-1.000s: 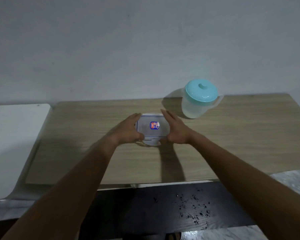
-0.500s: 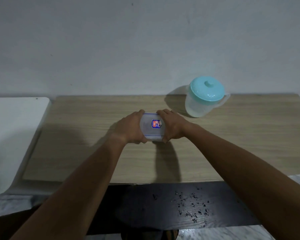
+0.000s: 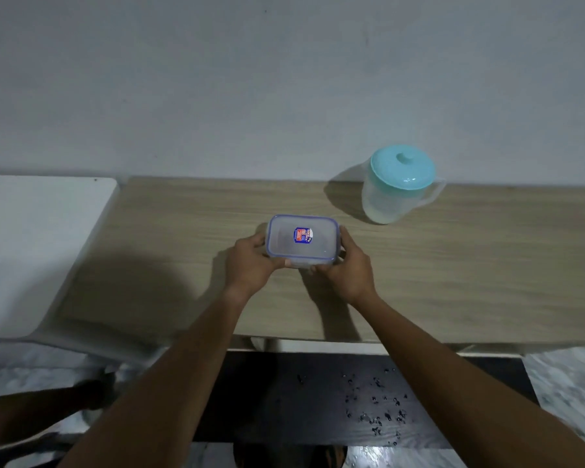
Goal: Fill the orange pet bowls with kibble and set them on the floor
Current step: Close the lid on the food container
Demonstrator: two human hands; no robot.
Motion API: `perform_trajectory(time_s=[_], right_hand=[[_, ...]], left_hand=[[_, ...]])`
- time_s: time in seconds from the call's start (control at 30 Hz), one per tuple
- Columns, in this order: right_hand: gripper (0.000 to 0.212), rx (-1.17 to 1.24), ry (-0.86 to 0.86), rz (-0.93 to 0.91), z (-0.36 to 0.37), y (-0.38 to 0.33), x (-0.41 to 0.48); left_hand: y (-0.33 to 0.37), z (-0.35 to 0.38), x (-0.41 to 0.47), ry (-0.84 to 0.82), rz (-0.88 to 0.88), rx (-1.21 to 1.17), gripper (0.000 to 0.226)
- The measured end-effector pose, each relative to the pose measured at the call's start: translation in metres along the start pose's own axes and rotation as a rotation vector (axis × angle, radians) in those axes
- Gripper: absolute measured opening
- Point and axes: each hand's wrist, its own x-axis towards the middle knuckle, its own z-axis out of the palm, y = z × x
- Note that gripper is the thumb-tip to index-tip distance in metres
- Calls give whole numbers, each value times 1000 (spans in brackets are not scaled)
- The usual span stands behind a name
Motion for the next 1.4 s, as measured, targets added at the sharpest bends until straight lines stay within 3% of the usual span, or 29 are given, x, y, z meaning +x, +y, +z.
perform_trajectory(time_s=[0.17, 0.6, 0.87, 1.13, 1.4], right_hand=[[80, 80, 17, 12, -9, 6, -40], [68, 154, 132, 31, -14, 12, -237], [70, 109, 145, 128, 8, 31, -309], [69, 65, 45, 241, 35, 111, -262], [75, 111, 59, 183, 88, 199, -152]], left_hand=[[-14, 9, -40, 59, 7, -147, 66], [-74, 0, -198, -78, 83, -371, 67], [-123, 6, -262, -77, -5, -329, 73], [-177, 59, -225, 3, -108, -330, 66], [-230, 126, -123, 165, -81, -426, 55]])
